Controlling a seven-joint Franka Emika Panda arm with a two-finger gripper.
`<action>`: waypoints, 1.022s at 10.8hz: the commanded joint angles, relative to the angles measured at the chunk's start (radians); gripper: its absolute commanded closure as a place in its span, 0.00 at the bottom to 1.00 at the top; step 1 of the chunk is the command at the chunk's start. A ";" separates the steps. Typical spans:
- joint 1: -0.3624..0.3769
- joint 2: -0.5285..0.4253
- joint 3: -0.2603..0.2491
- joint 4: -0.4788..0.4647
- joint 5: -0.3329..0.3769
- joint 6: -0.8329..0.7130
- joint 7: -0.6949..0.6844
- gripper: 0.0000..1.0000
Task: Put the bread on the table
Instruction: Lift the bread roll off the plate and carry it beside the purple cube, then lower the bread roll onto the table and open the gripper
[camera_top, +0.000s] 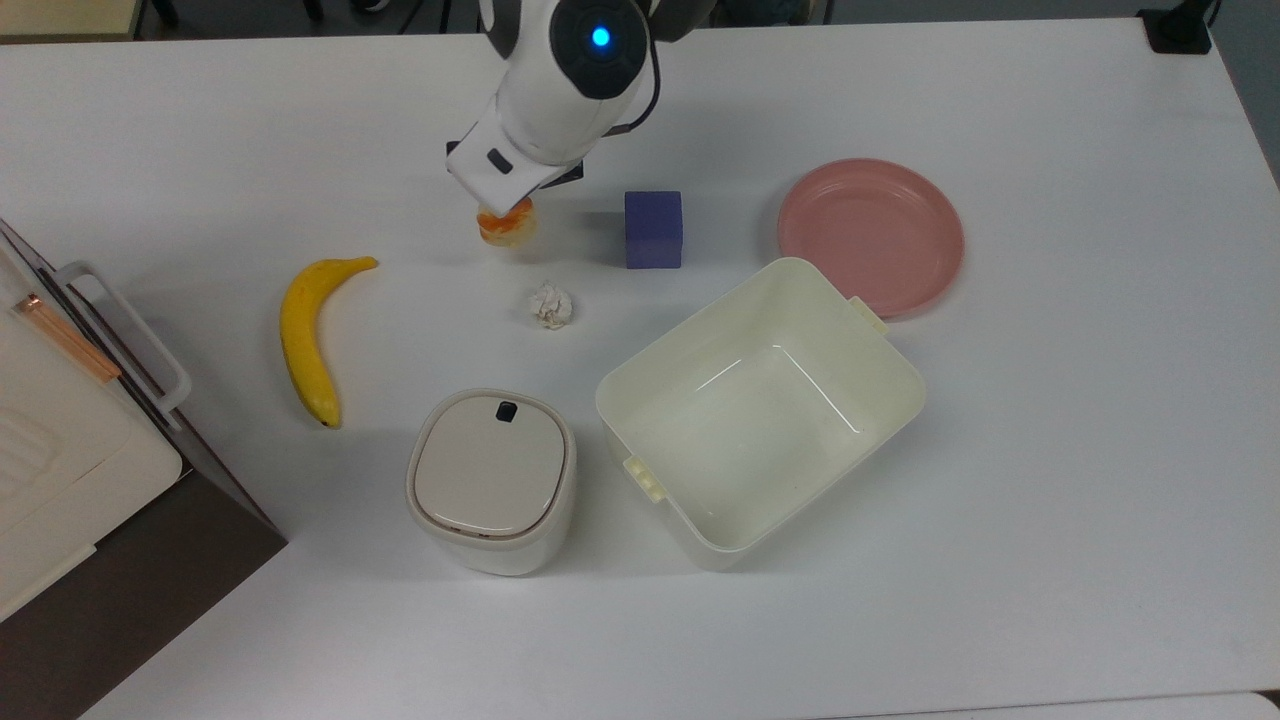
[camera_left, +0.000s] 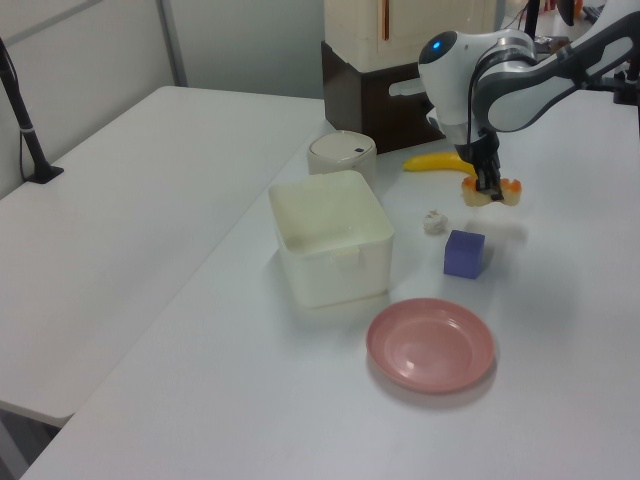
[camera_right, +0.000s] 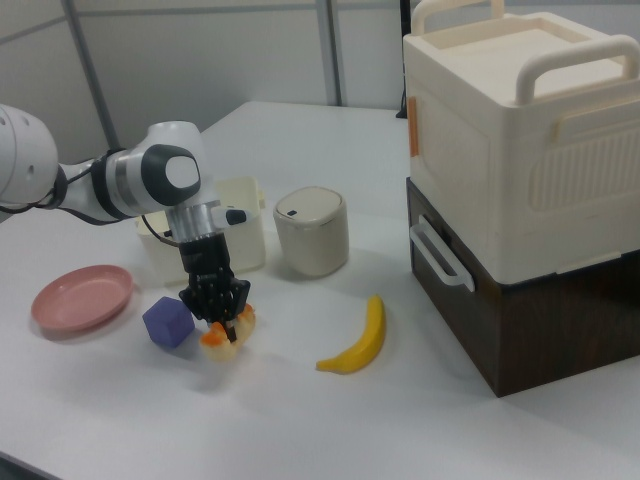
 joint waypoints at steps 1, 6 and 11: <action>-0.006 -0.011 -0.001 -0.019 -0.016 0.027 -0.017 0.30; -0.003 -0.008 -0.001 -0.019 -0.040 0.028 -0.014 0.00; -0.077 -0.029 -0.006 0.113 0.082 0.022 -0.008 0.00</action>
